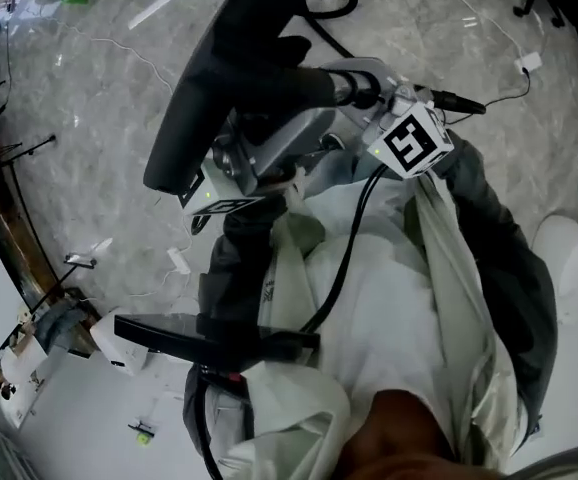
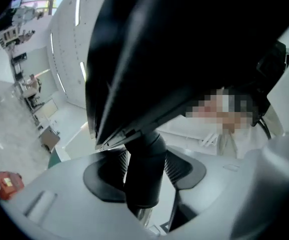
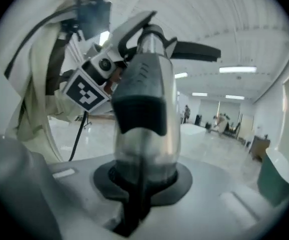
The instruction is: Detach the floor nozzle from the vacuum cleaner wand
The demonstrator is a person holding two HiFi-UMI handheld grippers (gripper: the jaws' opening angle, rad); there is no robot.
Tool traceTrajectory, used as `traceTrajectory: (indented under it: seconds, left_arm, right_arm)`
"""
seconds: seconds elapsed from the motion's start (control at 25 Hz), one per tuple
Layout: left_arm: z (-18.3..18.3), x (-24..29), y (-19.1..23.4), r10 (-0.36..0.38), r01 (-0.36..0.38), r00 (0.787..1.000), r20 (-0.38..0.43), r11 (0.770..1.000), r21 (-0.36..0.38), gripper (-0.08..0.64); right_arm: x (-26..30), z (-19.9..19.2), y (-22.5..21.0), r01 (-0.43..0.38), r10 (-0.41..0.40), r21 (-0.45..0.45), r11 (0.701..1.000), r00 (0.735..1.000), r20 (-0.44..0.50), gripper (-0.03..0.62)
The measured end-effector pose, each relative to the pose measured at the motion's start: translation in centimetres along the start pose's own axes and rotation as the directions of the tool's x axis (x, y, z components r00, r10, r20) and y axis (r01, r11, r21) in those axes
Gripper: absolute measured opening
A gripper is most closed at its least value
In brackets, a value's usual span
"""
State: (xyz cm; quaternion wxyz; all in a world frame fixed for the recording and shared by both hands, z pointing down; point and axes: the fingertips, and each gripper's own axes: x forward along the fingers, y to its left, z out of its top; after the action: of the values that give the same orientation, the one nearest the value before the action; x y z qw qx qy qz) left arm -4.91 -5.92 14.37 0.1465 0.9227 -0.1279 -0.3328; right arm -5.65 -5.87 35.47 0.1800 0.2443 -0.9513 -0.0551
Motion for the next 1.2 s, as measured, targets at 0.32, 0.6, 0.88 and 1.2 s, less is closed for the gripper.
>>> traceTrajectory:
  seconds: [0.32,0.6,0.88,1.2]
  left_arm:
    - [2.0,0.7,-0.3,0.301,-0.315,0.949,0.094,0.904,0.290,0.213]
    - [1.7,2.2,-3.3,0.094,-0.080,0.993,-0.067,0.980,0.180,0.115]
    - [1.6,1.8,-3.5,0.150,-0.147,0.989,0.005,0.959,0.244,0.115]
    - [1.7,2.9,-4.6,0.031,-0.022,0.999,-0.041,0.979,0.202,0.117]
  right_arm:
    - [-2.0,1.0,1.3,0.087,-0.087,-0.015,0.996,0.932,-0.353,0.057]
    - [-2.4,2.1,4.2,-0.117,0.123,0.038,0.992,0.960,-0.252,0.060]
    - [-2.3,1.5,3.5,-0.060,0.062,0.016,0.998,0.967,-0.246,0.061]
    - [-3.1,2.4,3.1,0.036,-0.031,0.019,0.999,0.972,-0.233,0.060]
